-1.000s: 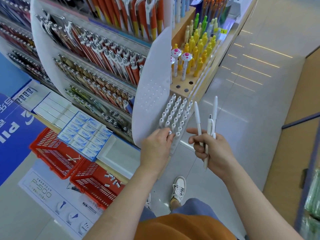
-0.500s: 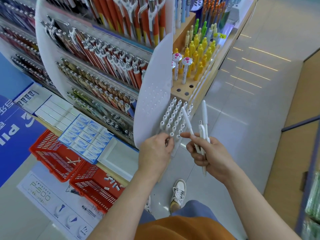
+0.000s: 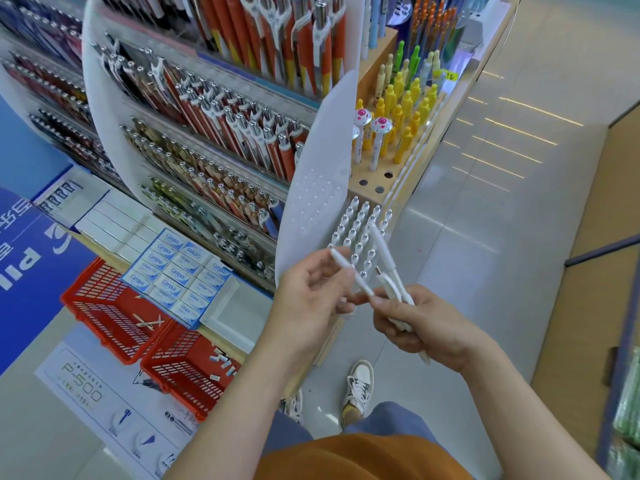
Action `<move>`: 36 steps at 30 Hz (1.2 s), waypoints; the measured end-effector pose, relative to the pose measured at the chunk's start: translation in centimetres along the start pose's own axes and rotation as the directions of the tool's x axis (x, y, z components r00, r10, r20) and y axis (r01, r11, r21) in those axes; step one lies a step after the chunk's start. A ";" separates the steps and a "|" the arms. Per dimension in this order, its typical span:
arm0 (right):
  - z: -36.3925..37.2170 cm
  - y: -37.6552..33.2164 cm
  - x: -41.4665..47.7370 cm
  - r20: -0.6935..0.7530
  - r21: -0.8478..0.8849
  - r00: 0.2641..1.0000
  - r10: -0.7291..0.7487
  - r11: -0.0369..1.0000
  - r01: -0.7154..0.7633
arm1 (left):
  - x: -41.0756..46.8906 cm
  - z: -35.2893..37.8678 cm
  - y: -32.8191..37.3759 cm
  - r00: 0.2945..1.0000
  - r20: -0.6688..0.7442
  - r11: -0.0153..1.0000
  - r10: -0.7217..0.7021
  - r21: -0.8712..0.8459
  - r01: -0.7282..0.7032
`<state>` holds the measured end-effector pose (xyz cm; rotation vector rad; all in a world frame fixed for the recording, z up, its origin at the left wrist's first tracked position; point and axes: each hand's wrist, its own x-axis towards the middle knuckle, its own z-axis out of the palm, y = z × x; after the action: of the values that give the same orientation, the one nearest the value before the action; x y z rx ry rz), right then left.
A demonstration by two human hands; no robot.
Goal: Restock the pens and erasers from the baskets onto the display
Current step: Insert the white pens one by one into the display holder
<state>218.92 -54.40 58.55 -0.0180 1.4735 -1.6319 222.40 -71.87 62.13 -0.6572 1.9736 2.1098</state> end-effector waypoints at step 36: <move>-0.3 -0.9 1.7 -0.414 0.466 0.910 -0.023 0.853 0.233 | 0.8 -0.9 -2.6 0.854 -0.139 0.700 0.502 0.645 -0.307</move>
<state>217.23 -55.29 58.29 0.5522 1.2954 -2.1926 222.99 -72.59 59.41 -0.4539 3.0106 1.4206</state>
